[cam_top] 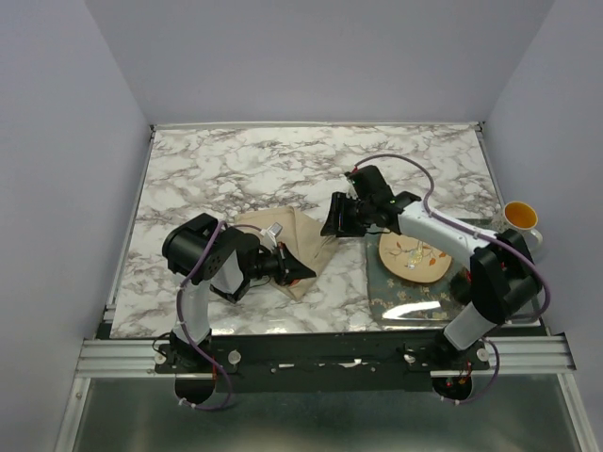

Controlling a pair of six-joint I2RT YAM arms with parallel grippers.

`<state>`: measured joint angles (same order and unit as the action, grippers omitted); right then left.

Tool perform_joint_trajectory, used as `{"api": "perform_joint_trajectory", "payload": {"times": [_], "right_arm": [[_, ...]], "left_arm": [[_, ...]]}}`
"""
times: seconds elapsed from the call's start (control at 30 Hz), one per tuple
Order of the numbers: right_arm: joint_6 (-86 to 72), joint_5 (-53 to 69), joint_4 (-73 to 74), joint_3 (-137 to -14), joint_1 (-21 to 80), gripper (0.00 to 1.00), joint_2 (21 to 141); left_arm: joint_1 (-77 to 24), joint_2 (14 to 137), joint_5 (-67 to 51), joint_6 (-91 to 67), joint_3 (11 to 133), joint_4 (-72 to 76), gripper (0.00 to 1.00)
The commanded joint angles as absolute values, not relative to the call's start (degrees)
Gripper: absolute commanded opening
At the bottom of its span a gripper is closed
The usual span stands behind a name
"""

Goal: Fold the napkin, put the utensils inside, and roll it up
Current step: Roll the napkin with the utensil

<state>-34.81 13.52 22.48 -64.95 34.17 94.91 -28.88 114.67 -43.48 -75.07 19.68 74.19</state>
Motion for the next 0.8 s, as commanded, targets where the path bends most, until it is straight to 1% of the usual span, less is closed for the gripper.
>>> {"api": "perform_joint_trajectory", "payload": {"times": [0.0, 0.17, 0.3, 0.33, 0.37, 0.47, 0.5, 0.6, 0.7, 0.77], "right_arm": [[-33.66, 20.55, 18.33, -58.9, 35.15, 0.59, 91.41], [-34.97, 25.75, 14.59, -56.96, 35.16, 0.58, 94.13], [-41.65, 22.16, 14.67, -55.2, 35.24, 0.53, 93.87], [-43.49, 21.71, 14.76, -55.02, 35.33, 0.54, 93.87], [-48.55, 20.4, 14.85, -54.76, 35.25, 0.54, 94.13], [-54.39, 19.25, 15.82, -55.1, 35.59, 0.57, 96.85], [-56.84, 18.81, 18.52, -55.8, 35.94, 0.59, 97.81], [-60.45, 17.41, 20.21, -57.13, 36.73, 0.61, 99.93], [-62.31, 15.56, 18.38, -54.94, 37.09, 0.63, 98.18], [-63.1, 14.94, 16.62, -52.05, 37.09, 0.68, 96.95]], "left_arm": [[-29.0, 116.63, -41.84, -75.67, 19.51, 72.95, 0.0], [-29.0, 116.19, -41.75, -75.24, 19.25, 71.72, 0.0], [-29.0, 115.49, -41.31, -74.79, 19.34, 70.75, 0.0], [-29.18, 115.58, -41.22, -74.88, 19.51, 70.93, 0.0], [-29.27, 115.58, -41.22, -74.88, 19.6, 71.01, 0.0], [-29.53, 115.93, -41.13, -75.14, 19.78, 71.45, 0.0], [-29.53, 116.01, -41.22, -75.32, 19.69, 71.8, 0.0], [-29.71, 116.37, -41.48, -76.46, 19.51, 73.47, 0.0], [-29.71, 116.45, -41.84, -78.56, 18.9, 75.76, 0.0], [-29.71, 116.46, -42.01, -79.45, 18.63, 76.72, 0.0]]}}
